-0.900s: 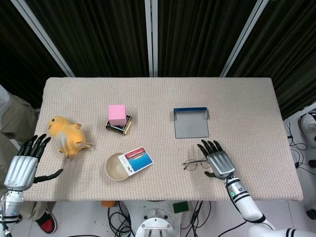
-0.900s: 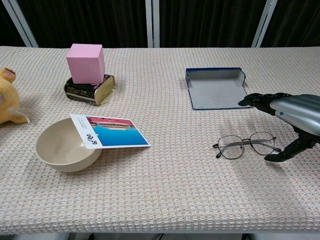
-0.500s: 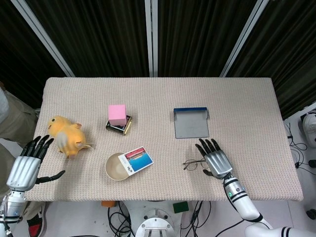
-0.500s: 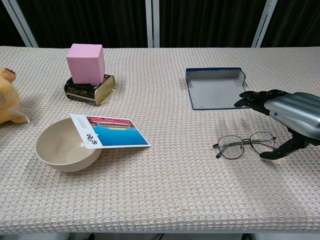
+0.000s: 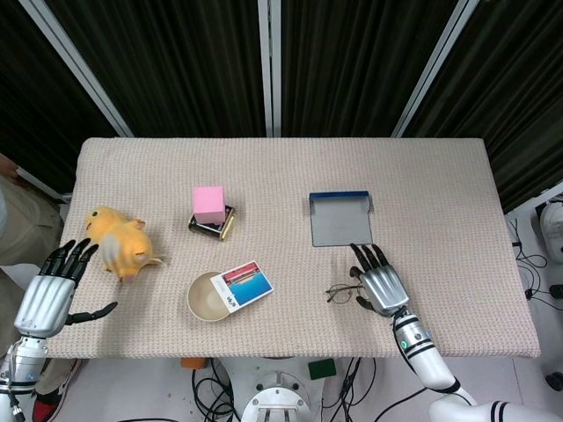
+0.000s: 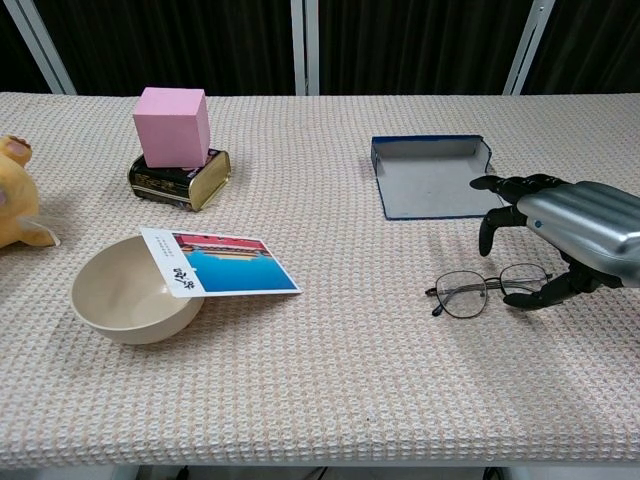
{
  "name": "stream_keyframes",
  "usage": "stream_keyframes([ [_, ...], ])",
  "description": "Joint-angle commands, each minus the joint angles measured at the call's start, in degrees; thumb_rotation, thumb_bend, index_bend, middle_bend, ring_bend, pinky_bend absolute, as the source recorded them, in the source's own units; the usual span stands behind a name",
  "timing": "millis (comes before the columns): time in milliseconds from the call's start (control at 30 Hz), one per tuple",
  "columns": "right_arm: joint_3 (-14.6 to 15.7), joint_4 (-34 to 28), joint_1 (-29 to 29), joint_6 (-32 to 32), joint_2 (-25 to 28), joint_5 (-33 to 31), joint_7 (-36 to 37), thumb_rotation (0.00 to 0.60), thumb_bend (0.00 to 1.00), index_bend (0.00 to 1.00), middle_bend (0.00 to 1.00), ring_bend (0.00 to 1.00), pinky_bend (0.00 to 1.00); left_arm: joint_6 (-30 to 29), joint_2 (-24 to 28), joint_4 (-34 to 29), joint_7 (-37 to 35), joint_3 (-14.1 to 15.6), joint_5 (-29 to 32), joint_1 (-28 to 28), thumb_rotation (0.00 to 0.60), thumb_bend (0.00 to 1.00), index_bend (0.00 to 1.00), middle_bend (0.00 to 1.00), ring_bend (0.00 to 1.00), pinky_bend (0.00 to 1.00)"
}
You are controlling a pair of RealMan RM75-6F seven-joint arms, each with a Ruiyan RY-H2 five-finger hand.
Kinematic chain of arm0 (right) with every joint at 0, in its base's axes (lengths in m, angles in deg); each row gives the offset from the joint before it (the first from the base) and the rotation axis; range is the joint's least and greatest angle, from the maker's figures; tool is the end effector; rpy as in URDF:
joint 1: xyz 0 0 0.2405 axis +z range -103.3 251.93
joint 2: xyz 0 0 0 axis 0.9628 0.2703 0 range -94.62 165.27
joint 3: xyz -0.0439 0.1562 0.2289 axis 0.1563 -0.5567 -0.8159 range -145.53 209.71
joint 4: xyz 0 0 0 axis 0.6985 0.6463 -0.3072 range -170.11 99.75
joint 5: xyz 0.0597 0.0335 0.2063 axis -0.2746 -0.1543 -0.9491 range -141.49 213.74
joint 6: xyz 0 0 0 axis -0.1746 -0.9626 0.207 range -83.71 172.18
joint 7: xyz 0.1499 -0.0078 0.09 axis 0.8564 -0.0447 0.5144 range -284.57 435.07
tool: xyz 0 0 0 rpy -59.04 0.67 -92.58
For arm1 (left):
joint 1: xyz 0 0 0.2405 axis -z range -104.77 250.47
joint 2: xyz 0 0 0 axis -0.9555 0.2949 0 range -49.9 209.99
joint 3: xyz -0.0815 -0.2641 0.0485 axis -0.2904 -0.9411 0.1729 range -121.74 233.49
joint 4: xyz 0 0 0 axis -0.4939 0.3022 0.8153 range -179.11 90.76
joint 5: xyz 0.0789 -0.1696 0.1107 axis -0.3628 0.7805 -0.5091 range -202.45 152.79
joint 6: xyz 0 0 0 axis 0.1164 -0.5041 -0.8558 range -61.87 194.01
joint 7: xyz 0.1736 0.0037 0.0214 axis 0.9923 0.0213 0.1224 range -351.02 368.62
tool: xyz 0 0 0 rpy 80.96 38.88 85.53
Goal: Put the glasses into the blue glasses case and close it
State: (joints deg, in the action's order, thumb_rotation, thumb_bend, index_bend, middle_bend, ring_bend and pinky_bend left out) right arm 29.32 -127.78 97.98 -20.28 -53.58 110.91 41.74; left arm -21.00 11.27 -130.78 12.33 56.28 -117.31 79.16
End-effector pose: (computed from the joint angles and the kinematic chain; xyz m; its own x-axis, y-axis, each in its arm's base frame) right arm -0.2210 -0.2787 -0.0401 0.5657 -0.2470 0.7868 -0.8105 -0.3422 0.4754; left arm -0.3284 0.2103 0.1321 0.4763 0.0030 0.8793 0.8704 -0.1436 -0.4709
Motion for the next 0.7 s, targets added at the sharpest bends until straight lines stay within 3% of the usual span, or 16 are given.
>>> stream_keyframes([
  [33, -0.1, 0.3, 0.2, -0.1, -0.5, -0.2, -0.2, 0.600, 0.49, 0.45, 0.00, 0.00, 0.00, -0.1, -0.3, 0.3, 0.2, -0.1, 0.0, 0.0, 0.300, 0.07, 0.08, 0.03, 0.01, 0.13],
  [300, -0.4, 1.6, 0.6, -0.4, -2.2, -0.4, 0.8, 0.600, 0.51, 0.53, 0.00, 0.00, 0.00, 0.3, -0.2, 0.4, 0.5, -0.2, 0.5, 0.1, 0.352, 0.07, 0.08, 0.03, 0.01, 0.13],
  [700, -0.3, 3.1, 1.2, -0.1, -3.5, -0.9, 0.7, 0.600, 0.62, 0.57, 0.01, 0.00, 0.00, 0.6, 0.1, 0.6, 0.3, 0.0, 0.6, 0.0, 0.357, 0.07, 0.08, 0.03, 0.01, 0.13],
])
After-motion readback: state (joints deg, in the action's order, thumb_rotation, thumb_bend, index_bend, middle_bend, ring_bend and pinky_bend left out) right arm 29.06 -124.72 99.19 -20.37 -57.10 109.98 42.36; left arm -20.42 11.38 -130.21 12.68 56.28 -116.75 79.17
